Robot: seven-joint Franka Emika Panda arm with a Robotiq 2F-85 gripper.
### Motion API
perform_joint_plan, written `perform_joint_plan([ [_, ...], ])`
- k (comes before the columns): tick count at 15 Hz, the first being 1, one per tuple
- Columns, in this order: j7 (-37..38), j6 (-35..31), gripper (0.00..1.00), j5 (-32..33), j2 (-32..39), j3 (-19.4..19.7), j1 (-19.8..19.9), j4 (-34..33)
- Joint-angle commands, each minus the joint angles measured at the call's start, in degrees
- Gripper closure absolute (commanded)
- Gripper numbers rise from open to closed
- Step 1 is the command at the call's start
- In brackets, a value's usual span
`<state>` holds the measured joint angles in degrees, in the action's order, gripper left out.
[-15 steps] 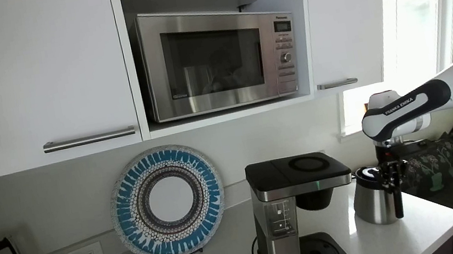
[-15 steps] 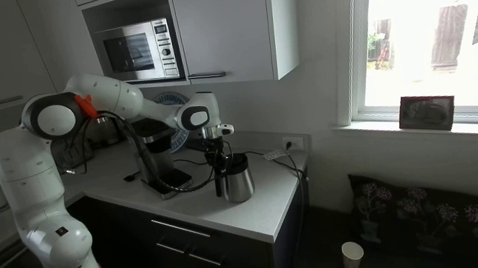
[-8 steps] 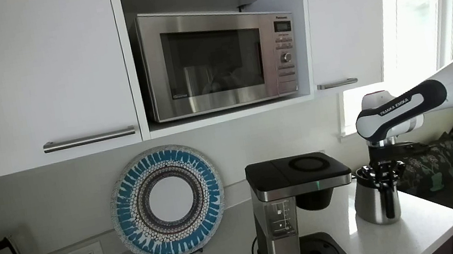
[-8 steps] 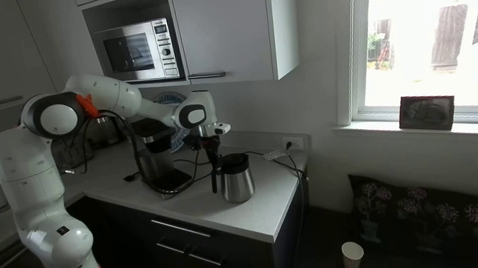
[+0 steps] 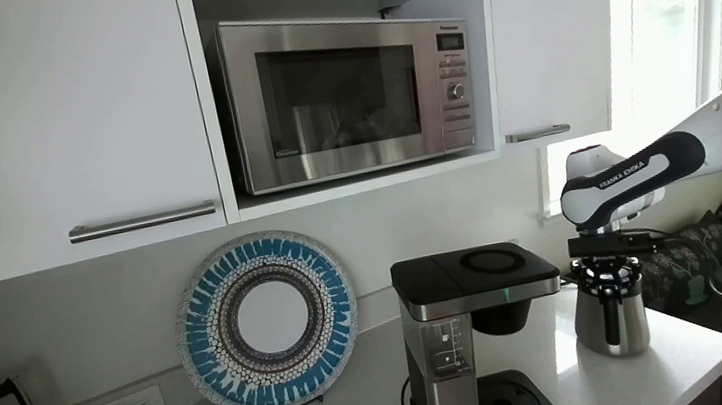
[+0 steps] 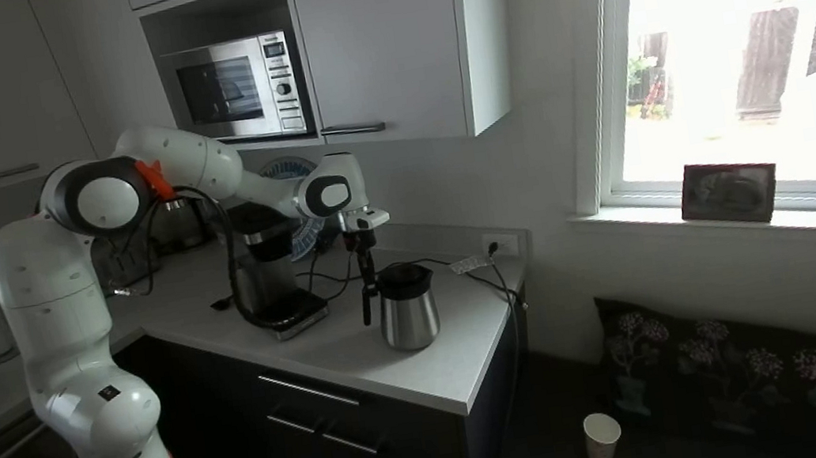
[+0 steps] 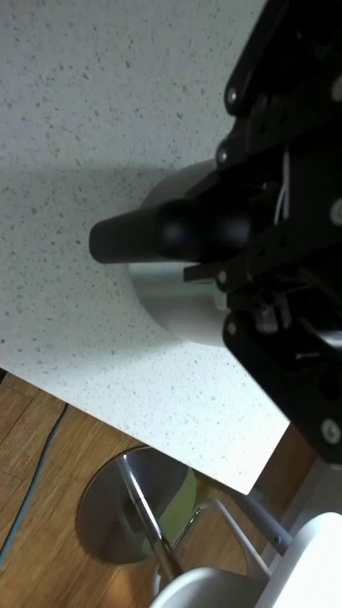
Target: Turn the kettle around making the handle face the coffee machine
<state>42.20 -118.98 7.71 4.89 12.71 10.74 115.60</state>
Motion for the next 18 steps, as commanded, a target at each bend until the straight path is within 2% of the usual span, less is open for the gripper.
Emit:
perform_joint_plan([
  [1,8.14,0.68,0.91,0.69,1.14,0.09,-0.59,-1.61],
  [4,13.45,-0.01,0.91,-0.4,1.93,0.06,-0.66,-2.46],
  [8,22.24,-2.74,0.91,2.13,2.94,0.24,-1.2,-2.99],
  [14,26.95,-3.44,0.91,2.64,4.43,0.04,-1.56,-4.25],
  [15,26.49,-3.39,0.41,2.02,4.36,-0.03,-1.45,-4.49],
  [16,24.85,-3.35,0.4,0.96,4.07,-0.18,-1.22,-4.49],
  [18,18.06,-5.38,0.25,-2.99,2.49,-0.51,-0.21,-3.91],
])
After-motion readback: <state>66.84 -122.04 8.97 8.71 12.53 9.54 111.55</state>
